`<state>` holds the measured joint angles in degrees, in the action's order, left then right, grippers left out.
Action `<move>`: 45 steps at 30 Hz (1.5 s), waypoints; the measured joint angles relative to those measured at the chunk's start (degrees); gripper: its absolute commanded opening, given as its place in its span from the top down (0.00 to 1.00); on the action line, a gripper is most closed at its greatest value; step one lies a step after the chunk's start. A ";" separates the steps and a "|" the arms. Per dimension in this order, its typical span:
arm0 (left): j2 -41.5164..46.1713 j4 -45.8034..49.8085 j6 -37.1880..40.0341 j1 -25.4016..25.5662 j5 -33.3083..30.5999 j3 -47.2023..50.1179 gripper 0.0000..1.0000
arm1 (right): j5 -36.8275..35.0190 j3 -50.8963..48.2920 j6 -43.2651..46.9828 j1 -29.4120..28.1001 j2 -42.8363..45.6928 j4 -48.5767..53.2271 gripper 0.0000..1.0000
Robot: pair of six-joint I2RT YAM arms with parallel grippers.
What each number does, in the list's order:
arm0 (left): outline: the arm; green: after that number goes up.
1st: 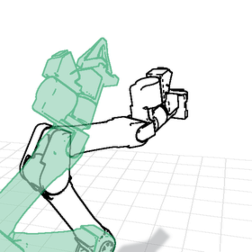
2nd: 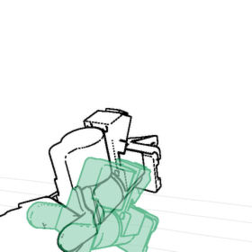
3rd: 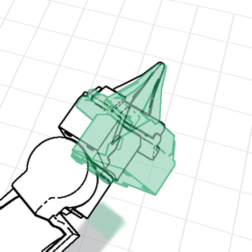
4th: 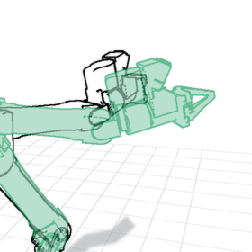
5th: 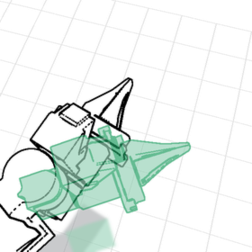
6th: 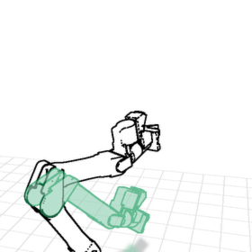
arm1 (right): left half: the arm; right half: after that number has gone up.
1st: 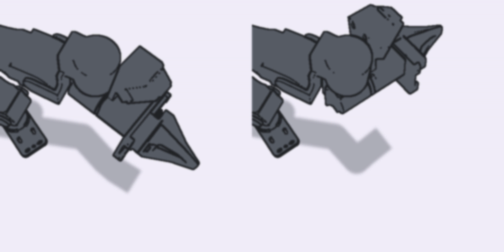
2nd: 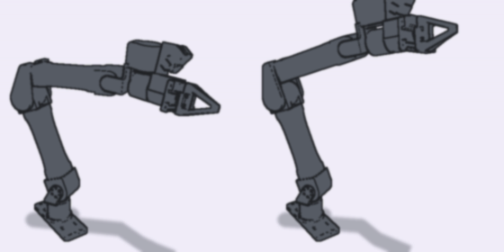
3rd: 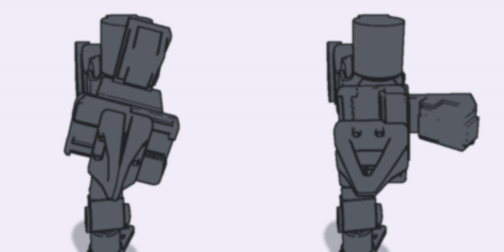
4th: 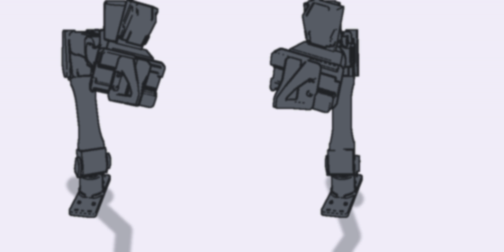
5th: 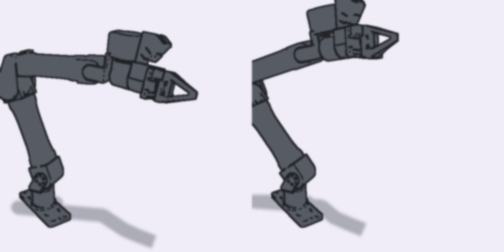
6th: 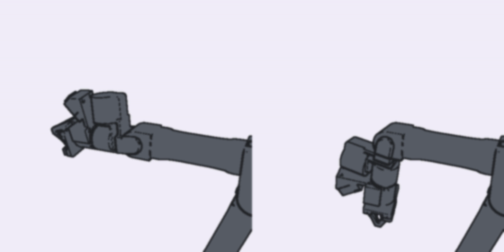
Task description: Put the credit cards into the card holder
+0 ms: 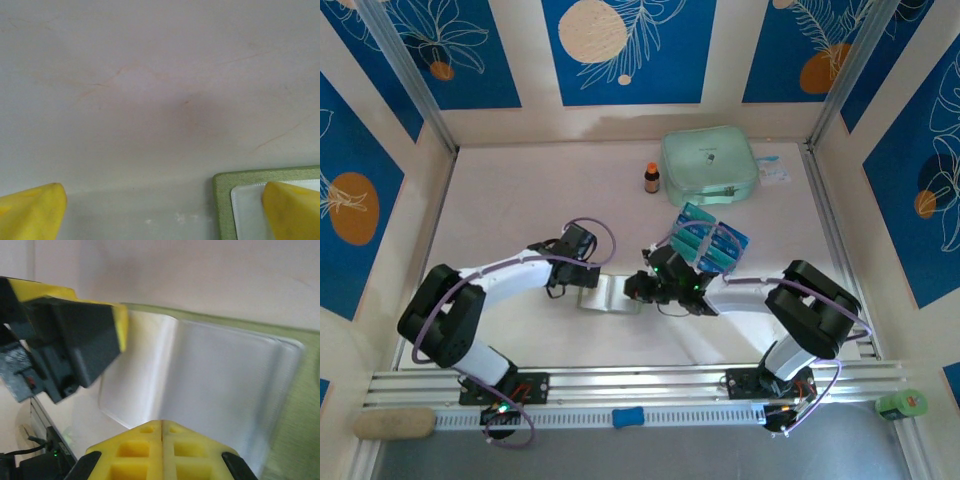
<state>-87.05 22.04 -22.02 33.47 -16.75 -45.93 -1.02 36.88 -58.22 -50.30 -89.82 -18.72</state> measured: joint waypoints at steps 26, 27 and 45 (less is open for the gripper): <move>8.76 1.31 -3.58 -0.48 3.69 0.96 0.00 | 6.47 11.67 0.98 -0.70 -17.20 -2.91 1.00; 9.51 1.05 -4.22 -0.48 4.57 1.70 0.00 | 6.54 11.67 0.94 -0.70 -17.27 -3.06 1.00; 10.47 -2.78 -10.99 -0.48 9.88 11.08 0.00 | 7.02 7.21 0.79 -0.02 -14.01 -4.17 1.00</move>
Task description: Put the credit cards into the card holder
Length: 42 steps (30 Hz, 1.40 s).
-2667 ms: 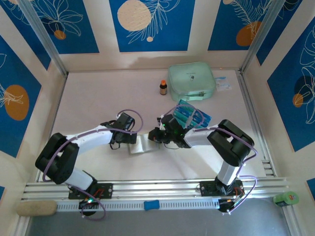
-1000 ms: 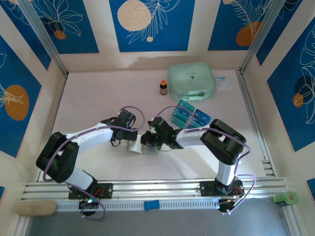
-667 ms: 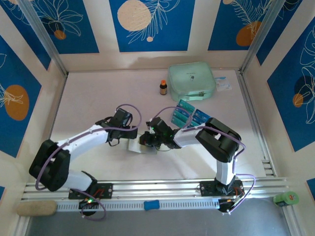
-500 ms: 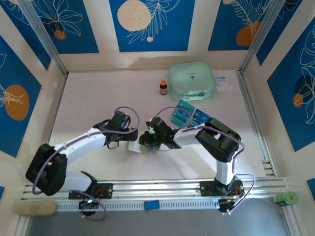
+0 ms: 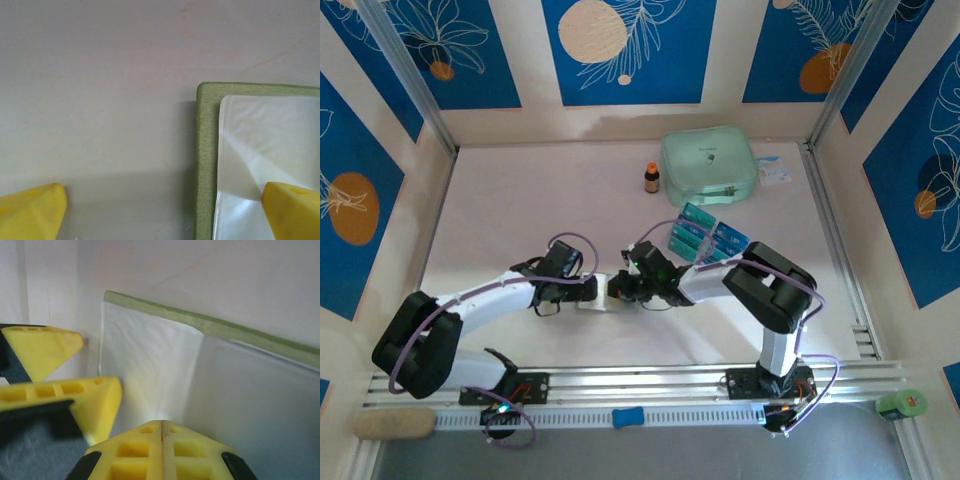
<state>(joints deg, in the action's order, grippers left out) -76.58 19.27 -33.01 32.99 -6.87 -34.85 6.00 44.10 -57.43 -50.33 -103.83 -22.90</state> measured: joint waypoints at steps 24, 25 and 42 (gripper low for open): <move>-0.90 -0.44 -0.13 0.00 -0.76 0.09 0.00 | -2.45 8.28 17.09 15.93 22.49 27.82 0.62; -0.90 -0.46 -0.13 0.00 -0.85 0.09 0.00 | -3.08 10.69 19.28 17.29 22.62 30.49 0.61; -0.85 -0.44 -0.15 0.00 -1.31 0.11 0.00 | -19.08 27.36 41.90 19.17 6.27 58.47 0.69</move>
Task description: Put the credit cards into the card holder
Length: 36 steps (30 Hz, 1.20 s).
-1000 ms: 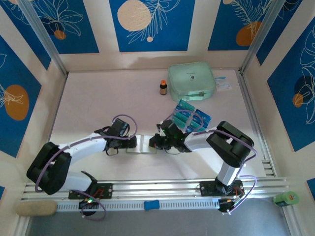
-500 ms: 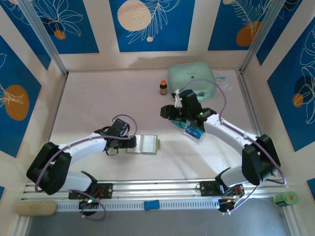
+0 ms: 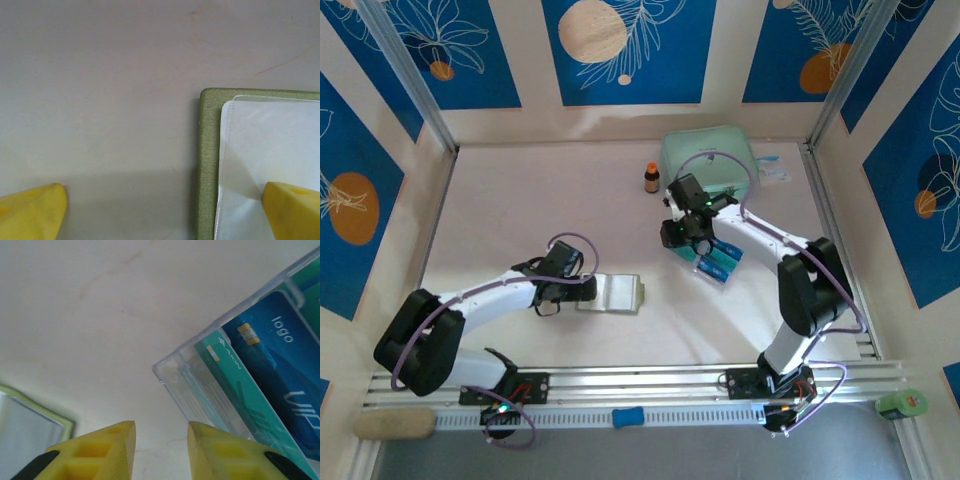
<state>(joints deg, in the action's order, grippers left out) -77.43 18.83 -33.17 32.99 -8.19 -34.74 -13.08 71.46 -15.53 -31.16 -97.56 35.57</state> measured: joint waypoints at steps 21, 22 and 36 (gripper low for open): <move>0.13 0.04 0.00 0.00 0.00 0.00 0.00 | -17.40 2.84 6.16 -4.13 -6.38 3.48 0.71; 0.11 0.02 0.00 0.00 0.00 0.00 0.00 | -17.77 2.82 6.32 -4.13 -6.80 3.45 0.71; 0.11 0.04 0.00 0.00 0.02 0.00 0.00 | -18.67 2.82 8.61 -4.15 -7.65 2.56 1.00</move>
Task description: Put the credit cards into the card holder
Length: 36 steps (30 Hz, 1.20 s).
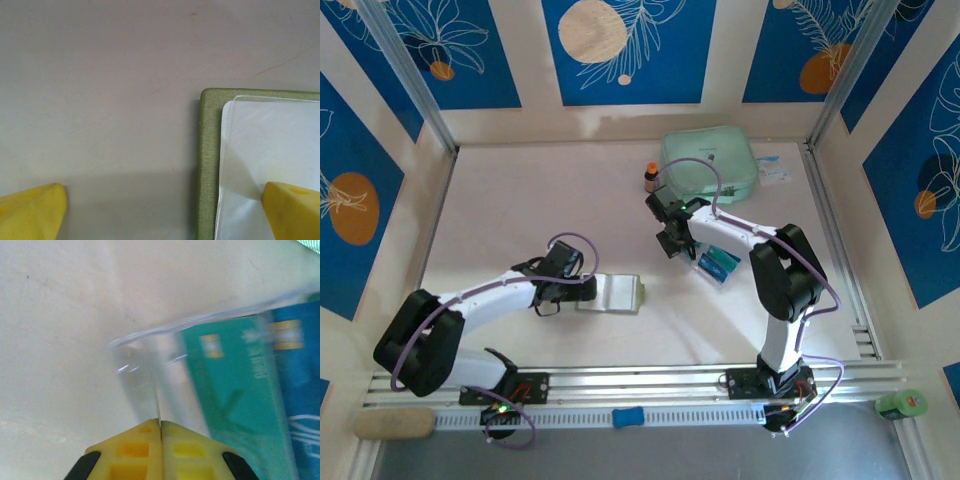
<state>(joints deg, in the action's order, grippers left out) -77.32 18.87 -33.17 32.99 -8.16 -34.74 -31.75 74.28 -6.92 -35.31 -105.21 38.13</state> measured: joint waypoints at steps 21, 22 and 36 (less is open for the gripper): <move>3.34 0.15 -2.89 0.00 -1.77 1.84 0.00 | 16.37 -2.56 -9.25 -5.75 18.23 -5.29 1.00; 3.65 0.17 -3.15 0.02 -2.05 2.27 0.00 | 18.78 -4.46 -11.96 -5.97 19.54 -7.61 1.00; 8.28 1.73 -6.93 0.02 -4.52 4.55 0.00 | 36.22 -30.49 -44.44 -10.86 14.34 -47.69 1.00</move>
<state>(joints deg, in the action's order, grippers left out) -69.04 20.60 -40.10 33.01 -12.69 -30.20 4.47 43.79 -51.35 -46.17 -90.87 -9.56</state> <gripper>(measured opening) 0.998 0.054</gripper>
